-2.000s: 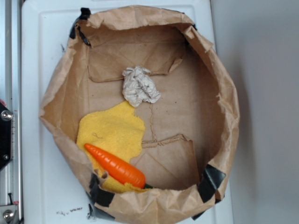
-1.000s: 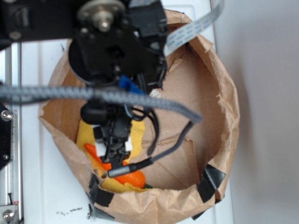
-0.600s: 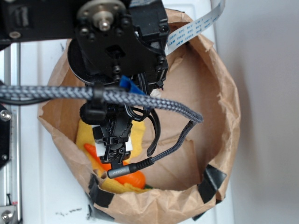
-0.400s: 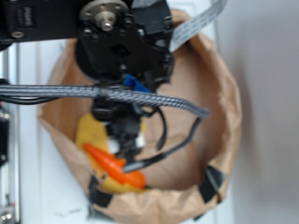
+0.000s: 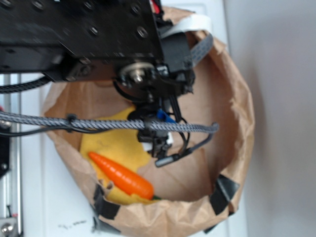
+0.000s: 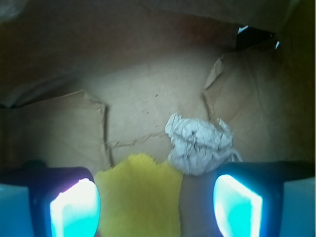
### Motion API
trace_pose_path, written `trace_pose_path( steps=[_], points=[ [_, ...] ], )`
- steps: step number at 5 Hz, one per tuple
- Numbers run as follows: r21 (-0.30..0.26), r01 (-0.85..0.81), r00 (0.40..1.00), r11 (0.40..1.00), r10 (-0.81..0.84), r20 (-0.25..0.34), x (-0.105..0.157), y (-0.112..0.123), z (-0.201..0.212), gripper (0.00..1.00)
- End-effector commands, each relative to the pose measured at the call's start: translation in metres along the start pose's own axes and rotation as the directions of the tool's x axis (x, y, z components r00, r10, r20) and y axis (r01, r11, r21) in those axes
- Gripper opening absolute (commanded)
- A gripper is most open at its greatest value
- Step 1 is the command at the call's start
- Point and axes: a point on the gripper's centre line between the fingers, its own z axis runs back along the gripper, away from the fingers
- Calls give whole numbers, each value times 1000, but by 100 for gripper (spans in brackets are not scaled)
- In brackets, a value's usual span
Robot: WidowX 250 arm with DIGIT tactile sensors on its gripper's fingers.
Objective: Grab the white paper.
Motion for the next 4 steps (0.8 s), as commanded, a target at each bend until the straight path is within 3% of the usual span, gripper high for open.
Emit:
trace_pose_path(
  steps=[1, 2, 4],
  points=[
    [24, 29, 999, 999, -29, 20, 5, 2, -17, 100],
    [17, 34, 999, 999, -34, 20, 0, 7, -22, 100],
    [79, 1, 998, 997, -6, 65, -12, 26, -20, 100]
  ],
)
